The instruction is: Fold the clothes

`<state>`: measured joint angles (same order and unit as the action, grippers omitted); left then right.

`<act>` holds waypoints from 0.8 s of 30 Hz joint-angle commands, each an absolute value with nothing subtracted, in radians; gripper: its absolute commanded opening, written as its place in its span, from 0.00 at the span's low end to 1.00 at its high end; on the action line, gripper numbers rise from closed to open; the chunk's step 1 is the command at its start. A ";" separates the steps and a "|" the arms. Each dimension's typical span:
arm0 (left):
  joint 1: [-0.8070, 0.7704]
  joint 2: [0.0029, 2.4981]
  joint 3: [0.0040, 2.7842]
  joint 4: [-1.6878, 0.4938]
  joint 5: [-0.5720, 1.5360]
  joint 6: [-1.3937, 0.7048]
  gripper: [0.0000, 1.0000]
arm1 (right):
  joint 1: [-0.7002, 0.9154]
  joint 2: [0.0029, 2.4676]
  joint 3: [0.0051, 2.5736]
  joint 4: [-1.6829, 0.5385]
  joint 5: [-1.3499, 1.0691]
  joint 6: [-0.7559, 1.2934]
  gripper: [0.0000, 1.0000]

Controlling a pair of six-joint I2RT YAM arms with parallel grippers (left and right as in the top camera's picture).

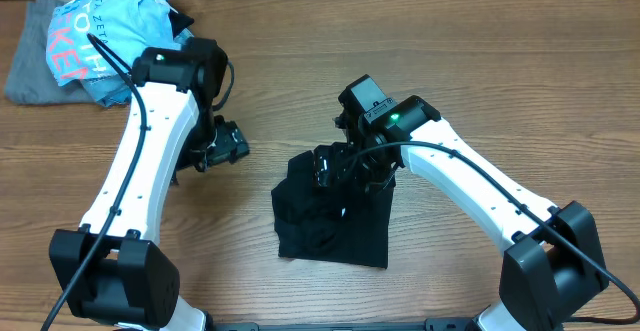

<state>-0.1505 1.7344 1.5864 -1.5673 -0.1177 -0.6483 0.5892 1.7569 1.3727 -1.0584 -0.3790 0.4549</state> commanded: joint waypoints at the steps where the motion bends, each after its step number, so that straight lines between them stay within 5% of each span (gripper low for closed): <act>1: -0.151 1.733 1.547 -1.556 -0.138 -0.635 1.00 | 0.605 1.750 1.394 -1.050 -0.375 0.499 0.97; 9: -0.151 1.733 1.539 -1.551 -0.138 -0.630 1.00 | 0.631 1.831 1.394 -1.015 -0.410 0.517 0.80; 24: -0.151 1.733 1.539 -1.539 -0.138 -0.612 1.00 | 0.585 1.831 1.394 -1.039 -0.281 0.528 0.11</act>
<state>-0.1505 1.7344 1.5459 -1.5406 -0.1173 -0.6430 0.6224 1.8320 1.3727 -1.0245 -0.3496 0.5289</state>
